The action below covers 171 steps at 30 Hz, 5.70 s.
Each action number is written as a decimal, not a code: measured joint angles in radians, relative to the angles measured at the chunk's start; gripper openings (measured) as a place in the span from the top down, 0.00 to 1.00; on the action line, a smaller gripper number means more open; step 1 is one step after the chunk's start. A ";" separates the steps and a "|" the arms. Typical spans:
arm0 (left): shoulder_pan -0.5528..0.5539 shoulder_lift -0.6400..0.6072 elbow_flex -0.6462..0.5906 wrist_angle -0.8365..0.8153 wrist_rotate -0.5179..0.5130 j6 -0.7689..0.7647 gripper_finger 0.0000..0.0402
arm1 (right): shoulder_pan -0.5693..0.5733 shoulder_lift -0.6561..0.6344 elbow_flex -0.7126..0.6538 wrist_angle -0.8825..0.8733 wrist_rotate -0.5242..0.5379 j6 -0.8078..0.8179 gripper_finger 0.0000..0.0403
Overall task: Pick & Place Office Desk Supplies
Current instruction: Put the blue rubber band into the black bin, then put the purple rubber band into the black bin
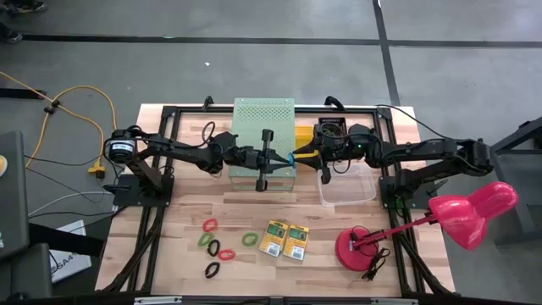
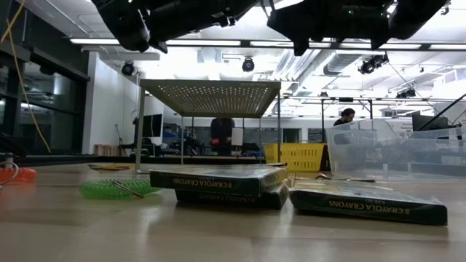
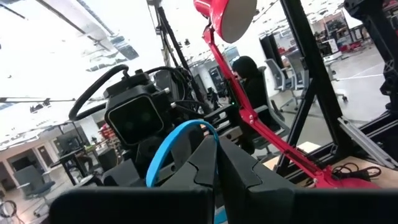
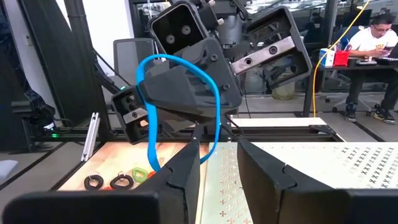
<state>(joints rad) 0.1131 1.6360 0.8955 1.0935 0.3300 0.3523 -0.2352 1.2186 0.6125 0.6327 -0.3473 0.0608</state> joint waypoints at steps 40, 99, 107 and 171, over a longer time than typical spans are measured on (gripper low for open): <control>0.043 0.082 0.081 0.010 0.111 -0.057 1.00 | 0.000 0.000 0.000 0.007 0.006 0.021 0.78; 0.080 0.080 0.080 -0.148 0.192 -0.406 0.68 | -0.040 -0.220 0.000 -0.375 0.184 0.015 1.00; 0.080 0.080 0.080 -0.148 0.192 -0.406 0.68 | -0.060 -0.215 0.000 -0.443 0.388 0.014 1.00; 0.080 0.080 0.080 -0.147 0.192 -0.401 0.68 | -0.442 0.080 0.000 -0.807 0.520 0.204 0.76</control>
<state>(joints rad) 0.1929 1.7161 0.9760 0.9469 0.5224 -0.0484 -0.6769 1.2985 0.6125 -0.1742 0.1724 0.2651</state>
